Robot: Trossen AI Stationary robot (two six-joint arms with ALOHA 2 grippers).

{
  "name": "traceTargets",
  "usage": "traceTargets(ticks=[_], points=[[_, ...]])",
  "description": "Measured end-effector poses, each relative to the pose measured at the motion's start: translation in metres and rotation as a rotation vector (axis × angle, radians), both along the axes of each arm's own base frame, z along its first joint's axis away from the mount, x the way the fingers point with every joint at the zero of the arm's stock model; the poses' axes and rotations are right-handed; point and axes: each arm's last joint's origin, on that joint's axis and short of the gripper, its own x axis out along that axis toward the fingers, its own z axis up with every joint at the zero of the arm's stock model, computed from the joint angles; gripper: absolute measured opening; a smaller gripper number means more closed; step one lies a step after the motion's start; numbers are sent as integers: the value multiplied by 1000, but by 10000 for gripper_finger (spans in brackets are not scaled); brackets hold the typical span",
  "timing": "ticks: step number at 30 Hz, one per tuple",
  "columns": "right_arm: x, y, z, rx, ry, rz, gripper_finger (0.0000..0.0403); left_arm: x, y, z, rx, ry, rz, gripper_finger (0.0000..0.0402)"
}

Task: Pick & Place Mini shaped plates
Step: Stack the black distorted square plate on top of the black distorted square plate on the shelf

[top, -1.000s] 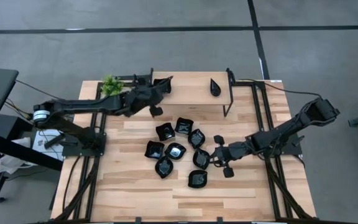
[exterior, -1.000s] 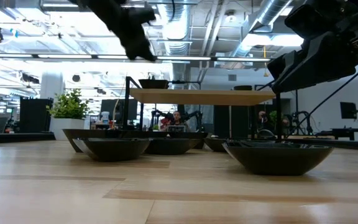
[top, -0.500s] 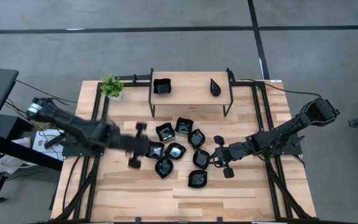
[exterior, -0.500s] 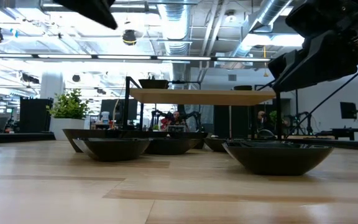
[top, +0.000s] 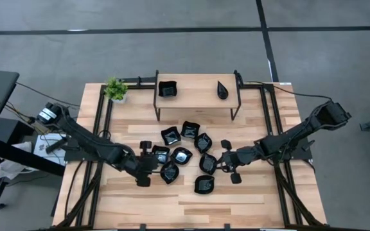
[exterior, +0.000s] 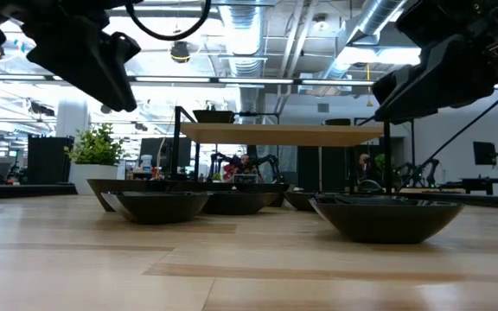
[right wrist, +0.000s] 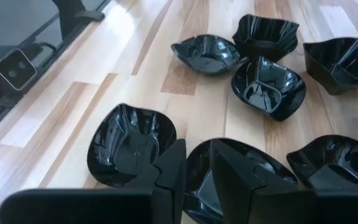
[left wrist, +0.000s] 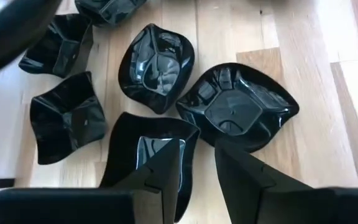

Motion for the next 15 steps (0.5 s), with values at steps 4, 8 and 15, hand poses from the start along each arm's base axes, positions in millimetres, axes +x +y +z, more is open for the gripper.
traceTargets(ticks=[4,8,15], points=[[0,0,0,1,-3,0,70,0,-1,-5,-20,20,-11,104],[0,0,0,0,0,1,70,-5,1,-20,-19,82,-18,104],[0,0,0,2,0,4,70,-9,4,-28,8,106,-44,104]])
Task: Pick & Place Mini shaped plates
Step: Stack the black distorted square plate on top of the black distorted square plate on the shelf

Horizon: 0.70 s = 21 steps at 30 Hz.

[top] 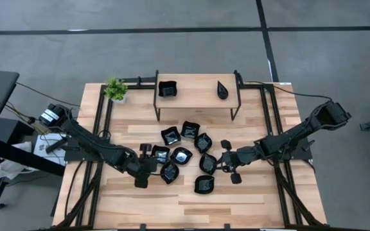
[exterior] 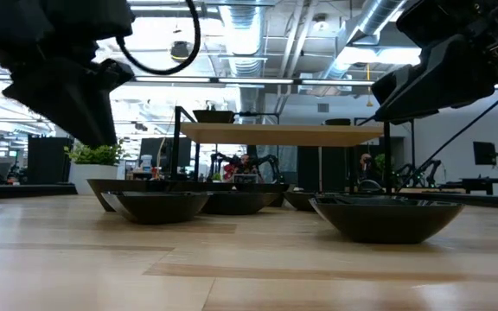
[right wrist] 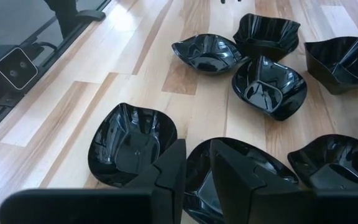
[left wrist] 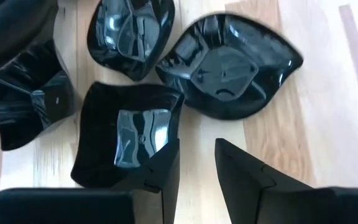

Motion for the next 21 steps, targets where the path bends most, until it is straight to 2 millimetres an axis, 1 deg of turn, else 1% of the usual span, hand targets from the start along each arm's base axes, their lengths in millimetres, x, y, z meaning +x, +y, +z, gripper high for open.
traceTargets(ticks=[5,9,12,21], points=[[0,0,0,0,0,0,70,-7,4,-9,16,26,0,104],[0,0,0,0,-1,0,70,-8,6,-13,7,13,4,108],[0,0,0,0,-1,0,70,-8,9,-16,0,2,15,121],[0,0,0,0,-1,0,70,-11,20,-25,-25,44,38,172]])
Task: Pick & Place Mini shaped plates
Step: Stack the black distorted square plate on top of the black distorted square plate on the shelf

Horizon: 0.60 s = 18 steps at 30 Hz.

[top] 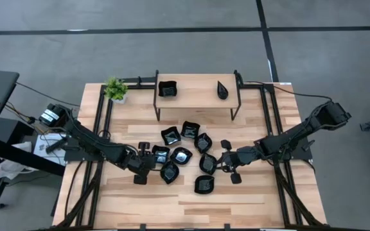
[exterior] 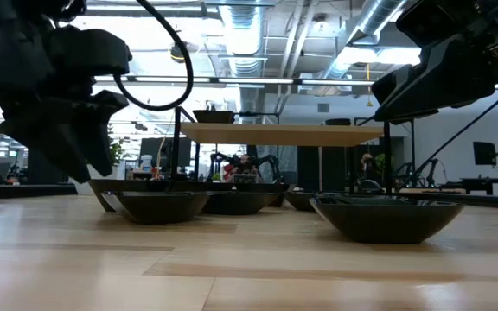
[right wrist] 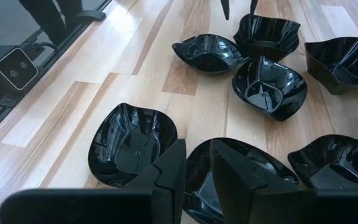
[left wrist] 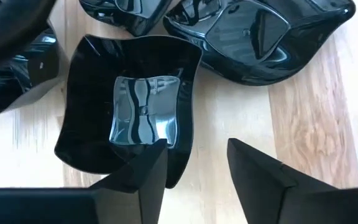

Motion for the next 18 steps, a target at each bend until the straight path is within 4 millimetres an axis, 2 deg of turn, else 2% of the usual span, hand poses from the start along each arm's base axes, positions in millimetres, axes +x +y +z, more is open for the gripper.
traceTargets(ticks=[5,18], points=[[0,0,0,0,0,0,70,-1,4,-3,3,6,13,177],[0,0,0,0,0,0,70,-6,11,-12,-5,-2,22,158]])
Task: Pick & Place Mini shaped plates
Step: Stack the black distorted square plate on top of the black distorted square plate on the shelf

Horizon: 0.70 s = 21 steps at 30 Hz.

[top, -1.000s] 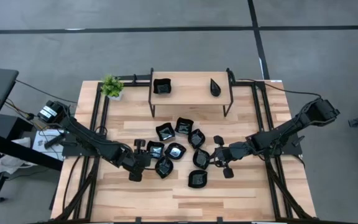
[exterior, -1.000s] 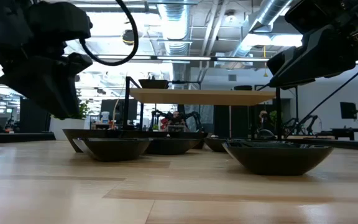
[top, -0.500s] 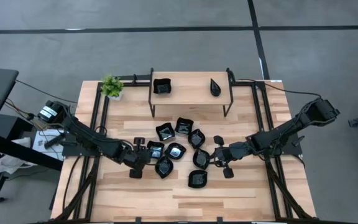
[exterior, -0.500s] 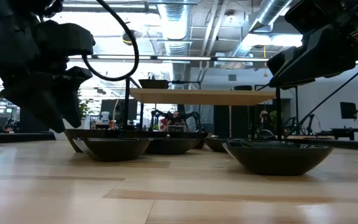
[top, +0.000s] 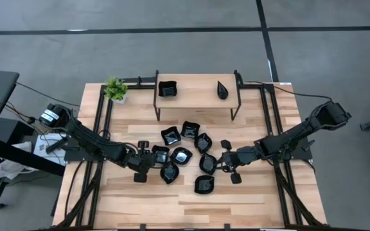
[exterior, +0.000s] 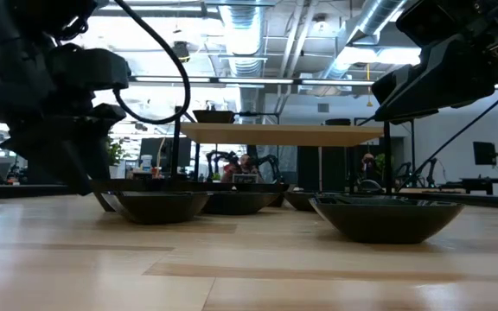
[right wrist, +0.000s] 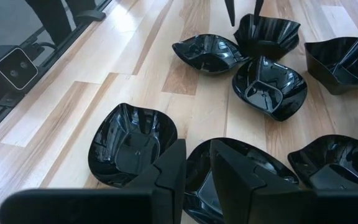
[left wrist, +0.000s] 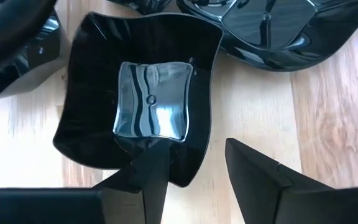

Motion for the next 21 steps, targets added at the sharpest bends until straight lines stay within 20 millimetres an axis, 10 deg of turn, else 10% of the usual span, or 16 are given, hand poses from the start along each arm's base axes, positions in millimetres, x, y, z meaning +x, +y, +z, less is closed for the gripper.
traceTargets(ticks=[21], points=[[0,0,0,0,0,0,70,0,0,-1,3,-25,2,68]])
